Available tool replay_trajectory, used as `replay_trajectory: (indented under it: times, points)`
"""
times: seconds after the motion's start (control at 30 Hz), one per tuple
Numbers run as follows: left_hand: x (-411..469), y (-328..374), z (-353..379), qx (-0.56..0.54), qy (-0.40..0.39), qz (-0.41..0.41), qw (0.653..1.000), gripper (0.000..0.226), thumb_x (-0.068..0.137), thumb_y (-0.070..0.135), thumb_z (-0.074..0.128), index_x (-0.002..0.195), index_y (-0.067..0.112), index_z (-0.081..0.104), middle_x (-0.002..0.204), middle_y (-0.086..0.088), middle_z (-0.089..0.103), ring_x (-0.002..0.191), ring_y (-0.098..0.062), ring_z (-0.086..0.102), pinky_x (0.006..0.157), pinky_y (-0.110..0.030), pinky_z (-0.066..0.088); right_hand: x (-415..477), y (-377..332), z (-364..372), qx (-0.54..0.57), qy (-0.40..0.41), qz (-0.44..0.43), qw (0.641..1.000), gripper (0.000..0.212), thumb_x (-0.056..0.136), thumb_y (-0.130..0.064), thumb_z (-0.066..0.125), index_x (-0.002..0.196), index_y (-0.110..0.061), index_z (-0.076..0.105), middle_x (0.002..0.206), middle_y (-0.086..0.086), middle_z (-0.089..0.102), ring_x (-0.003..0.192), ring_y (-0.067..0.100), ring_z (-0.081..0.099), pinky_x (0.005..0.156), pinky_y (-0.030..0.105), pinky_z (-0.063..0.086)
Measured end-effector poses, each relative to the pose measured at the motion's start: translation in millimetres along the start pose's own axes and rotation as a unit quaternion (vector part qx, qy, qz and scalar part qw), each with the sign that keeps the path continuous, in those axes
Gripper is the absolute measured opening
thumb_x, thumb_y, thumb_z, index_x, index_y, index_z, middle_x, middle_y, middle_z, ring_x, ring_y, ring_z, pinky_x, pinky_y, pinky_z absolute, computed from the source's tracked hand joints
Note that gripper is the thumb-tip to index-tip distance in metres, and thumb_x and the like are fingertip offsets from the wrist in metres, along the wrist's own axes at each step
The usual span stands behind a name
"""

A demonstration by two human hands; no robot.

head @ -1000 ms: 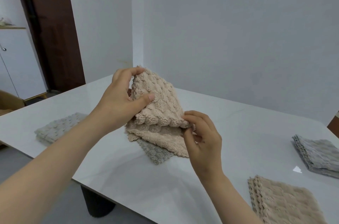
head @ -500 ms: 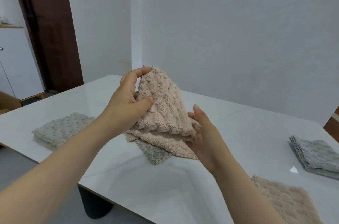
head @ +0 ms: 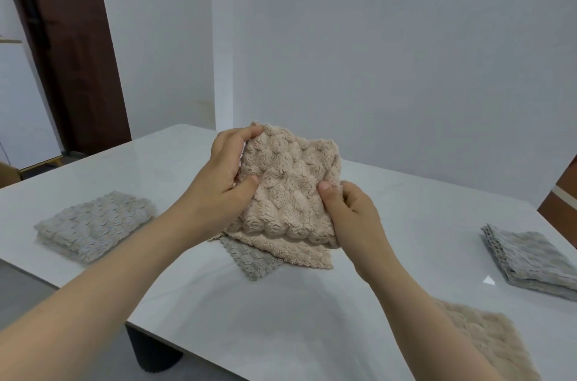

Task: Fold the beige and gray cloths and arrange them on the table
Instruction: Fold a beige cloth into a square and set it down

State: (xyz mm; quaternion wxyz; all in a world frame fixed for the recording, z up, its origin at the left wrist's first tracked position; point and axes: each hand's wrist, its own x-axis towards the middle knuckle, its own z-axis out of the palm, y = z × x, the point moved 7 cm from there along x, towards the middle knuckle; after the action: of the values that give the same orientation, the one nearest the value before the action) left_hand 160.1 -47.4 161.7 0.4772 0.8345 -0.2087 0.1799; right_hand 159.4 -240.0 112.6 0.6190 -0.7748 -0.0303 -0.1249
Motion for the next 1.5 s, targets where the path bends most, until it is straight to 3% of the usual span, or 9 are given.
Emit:
replay_trajectory:
  times: [0.17,0.3,0.4,0.5,0.6,0.97,1.1,1.23,1.5]
  points:
    - [4.9,-3.4,19.5,-0.035,0.028,-0.015,0.999,0.058,0.091,0.007,0.05,0.13,0.049,0.04,0.124,0.011,0.045,0.081,-0.018,0.063,0.075,-0.032,0.053,-0.8,-9.9,-20.8,-0.082,0.053,-0.08,0.992,0.025,0.096,-0.038,0.053,0.118,-0.028,0.047,0.085,0.011,0.066,0.072,0.028,0.065,0.066,0.048,0.056]
    - [11.4,-7.7,43.7,-0.024,0.001,-0.019,1.0,0.045,0.091,0.007,0.051,0.113,0.047,0.052,0.086,0.005,0.055,0.048,-0.002,0.044,0.054,-0.016,0.035,3.4,-9.0,-36.9,-0.169,0.033,-0.148,0.974,0.036,0.098,-0.031,0.049,0.129,-0.043,0.034,0.079,0.008,0.064,0.064,0.024,0.063,0.059,0.037,0.053]
    - [18.1,-9.8,58.9,-0.039,-0.017,-0.021,0.999,0.034,0.092,0.013,0.054,0.107,0.042,0.061,0.092,0.012,0.058,0.068,0.001,0.056,0.061,-0.013,0.037,9.3,-1.8,-49.2,-0.222,-0.006,-0.158,0.962,0.032,0.1,-0.025,0.047,0.129,-0.039,0.047,0.087,-0.01,0.064,0.069,0.011,0.059,0.065,0.02,0.042]
    - [25.5,-11.5,75.5,-0.015,-0.055,-0.02,0.998,0.029,0.089,0.029,0.059,0.115,0.042,0.06,0.113,0.013,0.052,0.097,-0.004,0.057,0.082,-0.014,0.042,14.9,7.1,-66.6,-0.262,-0.015,-0.147,0.954,0.031,0.098,-0.03,0.049,0.129,-0.037,0.051,0.111,-0.012,0.062,0.087,0.01,0.063,0.076,0.024,0.045]
    - [33.2,-10.3,96.6,0.029,-0.13,-0.014,0.991,0.047,0.08,0.046,0.064,0.126,0.043,0.052,0.126,0.018,0.04,0.112,-0.005,0.049,0.096,-0.024,0.041,19.4,12.3,-84.9,-0.31,-0.009,-0.149,0.939,0.033,0.096,-0.033,0.052,0.129,-0.035,0.055,0.113,-0.015,0.057,0.082,0.002,0.06,0.077,0.011,0.042]
    - [81.8,-8.5,192.0,0.17,-0.315,0.006,0.934,0.082,0.08,0.038,0.069,0.147,0.032,0.024,0.141,0.015,0.016,0.098,-0.008,0.043,0.083,-0.016,0.034,64.6,50.0,-144.0,-0.461,0.001,-0.114,0.88,0.038,0.095,-0.027,0.054,0.132,-0.019,0.055,0.111,-0.001,0.056,0.087,0.015,0.055,0.083,0.021,0.039]
    - [111.7,-13.5,235.5,0.205,-0.347,0.01,0.915,0.077,0.08,0.032,0.067,0.146,0.026,0.027,0.142,0.007,0.017,0.106,-0.014,0.051,0.091,-0.025,0.044,92.2,68.1,-161.8,-0.548,-0.019,-0.075,0.833,0.027,0.098,-0.023,0.047,0.119,-0.013,0.058,0.107,0.005,0.055,0.095,0.023,0.057,0.078,0.027,0.04]
    - [145.9,-28.6,281.4,0.22,-0.363,0.016,0.905,0.058,0.075,0.029,0.066,0.128,0.019,0.045,0.128,-0.001,0.027,0.099,-0.023,0.057,0.089,-0.04,0.051,129.7,92.5,-184.2,-0.591,-0.018,-0.046,0.805,0.017,0.097,-0.021,0.044,0.099,-0.011,0.057,0.092,0.002,0.048,0.078,0.022,0.054,0.064,0.028,0.035]
    - [217.2,-56.2,362.8,0.206,-0.351,0.017,0.913,0.033,0.074,0.022,0.064,0.104,0.015,0.052,0.117,-0.002,0.033,0.094,-0.023,0.056,0.081,-0.031,0.052,207.8,149.6,-227.2,-0.616,-0.015,-0.01,0.788,0.018,0.097,-0.015,0.04,0.088,-0.008,0.054,0.074,-0.003,0.033,0.071,0.022,0.047,0.061,0.027,0.03]
